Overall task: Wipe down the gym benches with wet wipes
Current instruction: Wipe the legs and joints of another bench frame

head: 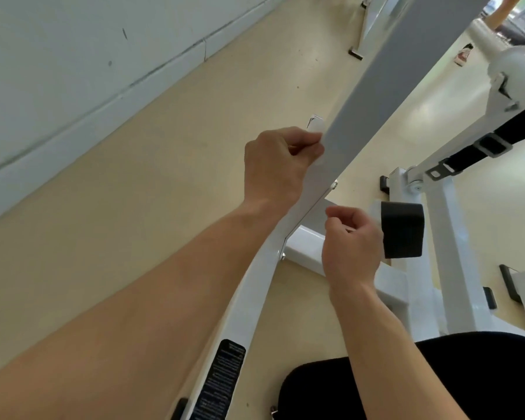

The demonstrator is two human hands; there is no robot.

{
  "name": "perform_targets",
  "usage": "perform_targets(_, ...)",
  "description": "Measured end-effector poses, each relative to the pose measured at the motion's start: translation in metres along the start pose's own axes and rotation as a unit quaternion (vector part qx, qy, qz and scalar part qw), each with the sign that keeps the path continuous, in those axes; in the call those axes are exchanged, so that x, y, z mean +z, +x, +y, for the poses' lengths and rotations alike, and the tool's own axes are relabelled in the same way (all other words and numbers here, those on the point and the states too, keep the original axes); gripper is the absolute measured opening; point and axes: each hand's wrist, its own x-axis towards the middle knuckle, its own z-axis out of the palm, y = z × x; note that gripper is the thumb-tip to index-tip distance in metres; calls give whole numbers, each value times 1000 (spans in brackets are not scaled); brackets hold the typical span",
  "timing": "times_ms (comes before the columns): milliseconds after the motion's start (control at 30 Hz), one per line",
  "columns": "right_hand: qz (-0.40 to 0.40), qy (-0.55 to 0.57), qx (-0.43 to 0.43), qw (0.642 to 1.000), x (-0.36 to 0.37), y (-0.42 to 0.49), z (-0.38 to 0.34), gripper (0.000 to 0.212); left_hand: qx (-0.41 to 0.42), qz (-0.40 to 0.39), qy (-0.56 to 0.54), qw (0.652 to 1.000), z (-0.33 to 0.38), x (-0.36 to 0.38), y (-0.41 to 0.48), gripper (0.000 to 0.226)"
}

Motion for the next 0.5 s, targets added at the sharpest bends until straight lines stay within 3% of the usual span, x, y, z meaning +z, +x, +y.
perform_targets(300,-33,-18,7,999,19,5,47,22,-106,-24,67,992,-88,6,-23,16)
perform_targets(500,-68,11,52,996,29,-2,72,25,-167,-97,146,970,-114,-2,-45,9)
